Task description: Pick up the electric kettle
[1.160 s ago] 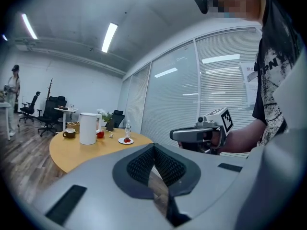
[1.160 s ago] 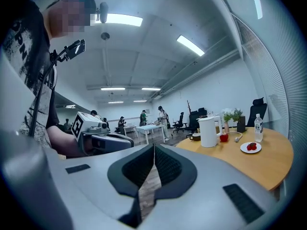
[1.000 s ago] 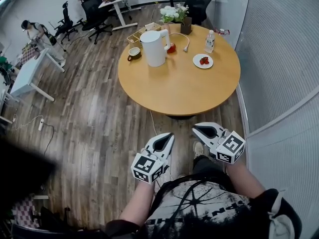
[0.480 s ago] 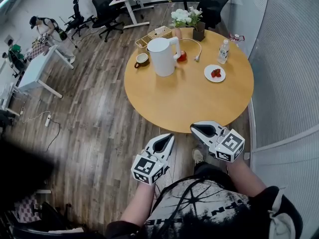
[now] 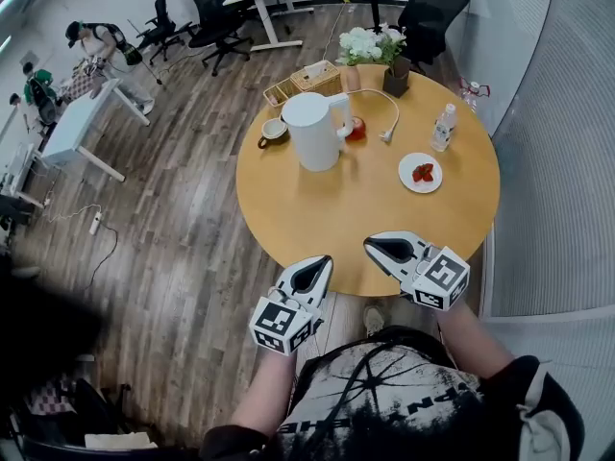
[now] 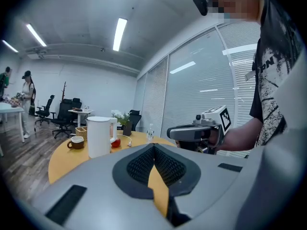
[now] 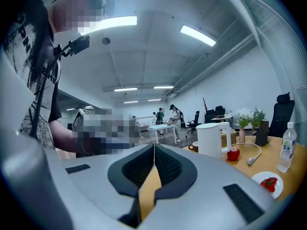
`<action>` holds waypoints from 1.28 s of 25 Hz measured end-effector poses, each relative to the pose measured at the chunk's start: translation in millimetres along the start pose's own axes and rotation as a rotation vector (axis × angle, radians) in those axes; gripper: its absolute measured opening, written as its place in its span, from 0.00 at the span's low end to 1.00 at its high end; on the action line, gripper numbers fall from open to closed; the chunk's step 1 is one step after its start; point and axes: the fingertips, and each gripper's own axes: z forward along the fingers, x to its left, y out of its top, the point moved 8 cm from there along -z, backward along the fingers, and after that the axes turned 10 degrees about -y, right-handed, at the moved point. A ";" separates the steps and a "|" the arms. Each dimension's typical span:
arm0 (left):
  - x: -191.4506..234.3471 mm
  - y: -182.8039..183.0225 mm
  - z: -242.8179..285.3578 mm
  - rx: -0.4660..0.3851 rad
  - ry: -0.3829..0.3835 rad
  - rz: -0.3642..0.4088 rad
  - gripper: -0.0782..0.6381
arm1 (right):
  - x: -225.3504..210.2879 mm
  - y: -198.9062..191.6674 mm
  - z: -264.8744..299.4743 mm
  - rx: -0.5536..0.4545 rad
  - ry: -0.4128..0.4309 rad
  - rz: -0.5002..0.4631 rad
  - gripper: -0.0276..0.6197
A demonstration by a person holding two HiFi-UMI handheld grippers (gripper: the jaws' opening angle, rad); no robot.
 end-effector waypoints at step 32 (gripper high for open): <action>99.0 16.6 67.3 0.028 0.063 -0.028 0.11 | -123.8 6.5 85.1 0.004 -0.048 -0.005 0.08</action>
